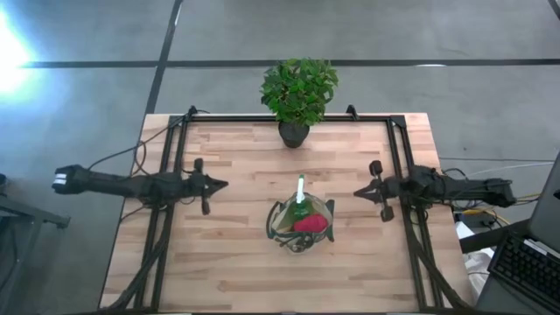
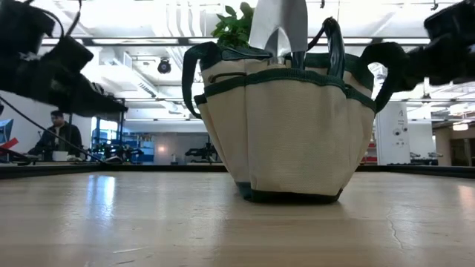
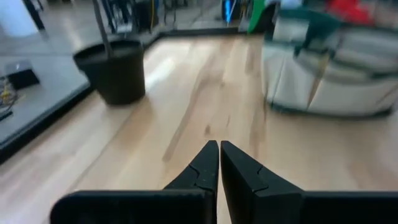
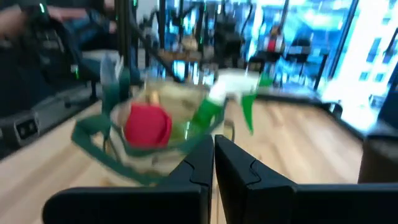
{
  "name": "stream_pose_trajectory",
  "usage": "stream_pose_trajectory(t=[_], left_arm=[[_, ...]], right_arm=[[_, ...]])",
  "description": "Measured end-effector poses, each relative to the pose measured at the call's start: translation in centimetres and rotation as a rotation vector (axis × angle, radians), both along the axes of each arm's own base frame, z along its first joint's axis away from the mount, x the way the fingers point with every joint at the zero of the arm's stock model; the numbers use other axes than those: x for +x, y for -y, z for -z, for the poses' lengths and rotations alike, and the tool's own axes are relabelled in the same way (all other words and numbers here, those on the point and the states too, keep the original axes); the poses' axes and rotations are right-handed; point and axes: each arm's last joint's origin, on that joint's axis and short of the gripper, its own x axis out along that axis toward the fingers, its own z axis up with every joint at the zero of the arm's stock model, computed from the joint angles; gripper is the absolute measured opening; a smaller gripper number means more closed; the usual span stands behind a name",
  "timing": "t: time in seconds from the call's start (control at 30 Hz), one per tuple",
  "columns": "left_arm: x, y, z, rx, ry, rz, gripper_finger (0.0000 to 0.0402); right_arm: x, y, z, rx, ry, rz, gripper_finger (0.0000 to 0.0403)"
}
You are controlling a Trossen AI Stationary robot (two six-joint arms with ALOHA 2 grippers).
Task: Pick & Place Garden tools in Gardening bag
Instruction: Return to Home Position
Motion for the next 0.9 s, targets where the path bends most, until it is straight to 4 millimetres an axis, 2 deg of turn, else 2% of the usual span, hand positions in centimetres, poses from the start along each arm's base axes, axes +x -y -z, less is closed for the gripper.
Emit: stream_pose_trajectory(t=[0.17, 0.43, 0.67, 0.9], left_arm=[[-0.5, 0.0, -0.9, -0.013, 0.101, 0.013, 0.0023], [-1.7, -0.1, -2.6, -0.025, 0.304, 0.011, 0.0022], [-1.7, -0.1, -3.0, -0.026, 0.318, 0.008, 0.0021], [-1.5, -0.1, -2.5, -0.024, 0.289, 0.009, 0.0023]], right_arm=[[-0.5, 0.0, -1.0, -0.003, 0.109, -0.002, 0.0008], [-0.4, 0.0, -0.5, -0.002, 0.061, -0.002, 0.0008], [-0.4, 0.0, -0.5, -0.002, 0.060, -0.001, 0.0009], [-0.3, 0.0, -0.5, -0.002, 0.056, -0.001, 0.0009]])
